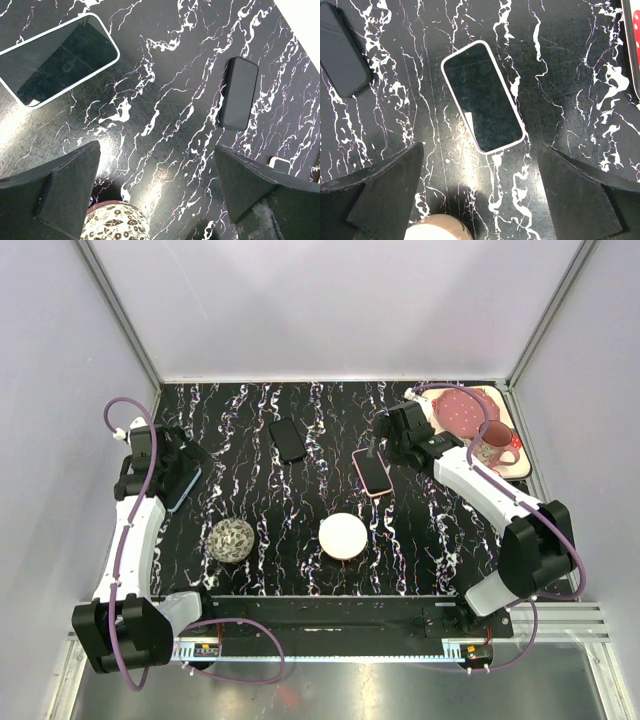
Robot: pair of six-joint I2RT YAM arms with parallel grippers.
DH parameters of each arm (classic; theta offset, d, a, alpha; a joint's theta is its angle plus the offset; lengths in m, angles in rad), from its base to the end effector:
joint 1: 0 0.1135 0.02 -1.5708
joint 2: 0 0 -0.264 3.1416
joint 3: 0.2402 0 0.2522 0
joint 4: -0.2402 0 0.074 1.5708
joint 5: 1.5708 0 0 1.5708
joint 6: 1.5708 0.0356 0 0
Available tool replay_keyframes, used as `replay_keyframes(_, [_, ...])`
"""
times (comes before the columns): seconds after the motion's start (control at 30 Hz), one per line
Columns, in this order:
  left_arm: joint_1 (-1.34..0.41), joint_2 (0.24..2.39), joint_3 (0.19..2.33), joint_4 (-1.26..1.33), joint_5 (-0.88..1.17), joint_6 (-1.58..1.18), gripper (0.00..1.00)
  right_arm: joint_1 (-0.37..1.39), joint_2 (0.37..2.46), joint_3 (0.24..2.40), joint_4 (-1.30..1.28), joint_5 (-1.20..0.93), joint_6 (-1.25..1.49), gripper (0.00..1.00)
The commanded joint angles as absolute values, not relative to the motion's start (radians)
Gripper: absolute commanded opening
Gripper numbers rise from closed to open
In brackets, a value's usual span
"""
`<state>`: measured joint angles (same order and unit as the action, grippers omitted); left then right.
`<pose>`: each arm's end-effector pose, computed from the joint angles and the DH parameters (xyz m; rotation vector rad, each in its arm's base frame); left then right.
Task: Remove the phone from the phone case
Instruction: Pick up the phone at the center of the board.
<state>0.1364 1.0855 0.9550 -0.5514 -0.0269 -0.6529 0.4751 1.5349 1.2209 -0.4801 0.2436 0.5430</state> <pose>0.2303 0.0326 0.3056 -0.8839 2.0845 -0.2459 0.3046 0.1470 0.2813 0.1968 2.3372 0.2167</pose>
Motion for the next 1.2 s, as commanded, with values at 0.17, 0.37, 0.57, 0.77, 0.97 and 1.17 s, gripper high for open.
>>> replay_keyframes(0.17, [0.14, 1.112, 1.002, -0.546, 0.02, -0.618, 0.99, 0.48, 1.543, 1.238, -0.474, 0.25, 0.525, 1.0])
replay_keyframes(0.37, [0.14, 1.114, 0.999, -0.546, 0.063, -0.6, 0.99, 0.479, 1.574, 1.253, -0.483, 0.245, 0.499, 1.0])
replay_keyframes(0.57, [0.14, 1.118, 0.979, -0.543, 0.115, -0.591, 0.99, 0.48, 1.701, 1.362, -0.538, 0.201, 0.408, 1.0])
replay_keyframes(0.77, [0.14, 1.14, 0.977, -0.542, 0.164, -0.598, 0.99, 0.48, 1.889, 1.502, -0.663, 0.137, 0.319, 1.0])
replay_keyframes(0.97, [0.14, 1.132, 0.974, -0.554, 0.158, -0.591, 0.99, 0.482, 1.997, 1.537, -0.713, 0.143, 0.255, 1.0])
replay_keyframes(1.17, [0.138, 1.149, 0.965, -0.555, 0.189, -0.592, 0.99, 0.48, 2.055, 1.557, -0.718, 0.109, 0.193, 1.0])
